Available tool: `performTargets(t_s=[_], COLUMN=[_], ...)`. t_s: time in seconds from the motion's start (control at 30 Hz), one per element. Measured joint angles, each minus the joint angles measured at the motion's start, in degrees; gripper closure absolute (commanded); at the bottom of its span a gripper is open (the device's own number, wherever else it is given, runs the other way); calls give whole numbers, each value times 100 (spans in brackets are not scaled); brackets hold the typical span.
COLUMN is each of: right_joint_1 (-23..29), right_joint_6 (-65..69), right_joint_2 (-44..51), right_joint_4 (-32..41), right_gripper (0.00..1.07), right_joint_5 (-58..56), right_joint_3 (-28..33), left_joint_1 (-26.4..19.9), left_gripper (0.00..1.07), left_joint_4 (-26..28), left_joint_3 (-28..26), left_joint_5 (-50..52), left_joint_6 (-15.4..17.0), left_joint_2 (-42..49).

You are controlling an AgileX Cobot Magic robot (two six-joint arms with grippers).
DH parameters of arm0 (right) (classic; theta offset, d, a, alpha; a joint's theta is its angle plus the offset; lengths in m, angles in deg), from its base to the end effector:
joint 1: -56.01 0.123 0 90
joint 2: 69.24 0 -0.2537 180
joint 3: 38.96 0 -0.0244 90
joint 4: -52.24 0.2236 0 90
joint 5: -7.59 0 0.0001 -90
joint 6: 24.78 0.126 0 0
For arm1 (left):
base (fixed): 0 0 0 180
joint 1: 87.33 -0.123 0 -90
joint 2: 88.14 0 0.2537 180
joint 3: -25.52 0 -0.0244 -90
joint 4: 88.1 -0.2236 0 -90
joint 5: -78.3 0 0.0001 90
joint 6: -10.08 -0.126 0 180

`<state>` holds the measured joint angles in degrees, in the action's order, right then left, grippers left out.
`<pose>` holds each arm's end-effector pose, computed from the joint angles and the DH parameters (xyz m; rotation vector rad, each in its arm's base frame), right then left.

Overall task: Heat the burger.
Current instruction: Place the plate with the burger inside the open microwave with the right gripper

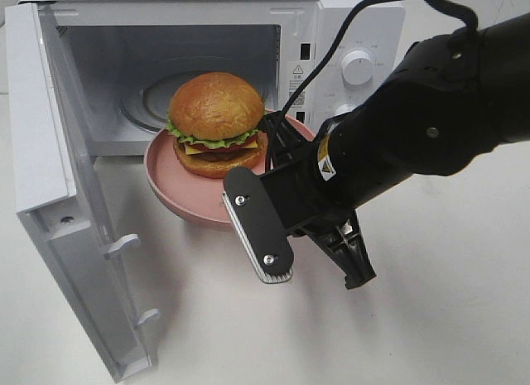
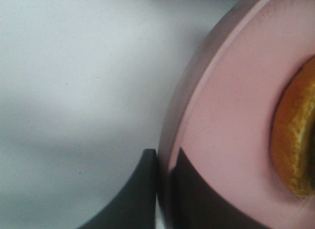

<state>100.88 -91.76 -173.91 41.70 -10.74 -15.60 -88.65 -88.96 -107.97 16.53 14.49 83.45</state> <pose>0.2358 0.2245 0.1455 -2.2380 1.2698 -0.2884 0.0305 0.0024 0.2519 -0.1029 2.0340 -0.0159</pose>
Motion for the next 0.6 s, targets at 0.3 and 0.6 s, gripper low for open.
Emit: performTargets(t_s=[0.3,0.6], right_joint_1=[0,0], right_joint_6=[355,539], right_joint_2=[-527,-1066], right_joint_4=[-132,-258], right_gripper=[107,107], right_joint_5=[-132,-430], right_joint_3=[-739,-1381], left_joint_1=[0,0], left_gripper=[6,6], left_joint_4=[0,0], left_joint_3=[0,0], left_joint_5=[0,0], left_joint_6=[0,0], left_joint_2=[0,0])
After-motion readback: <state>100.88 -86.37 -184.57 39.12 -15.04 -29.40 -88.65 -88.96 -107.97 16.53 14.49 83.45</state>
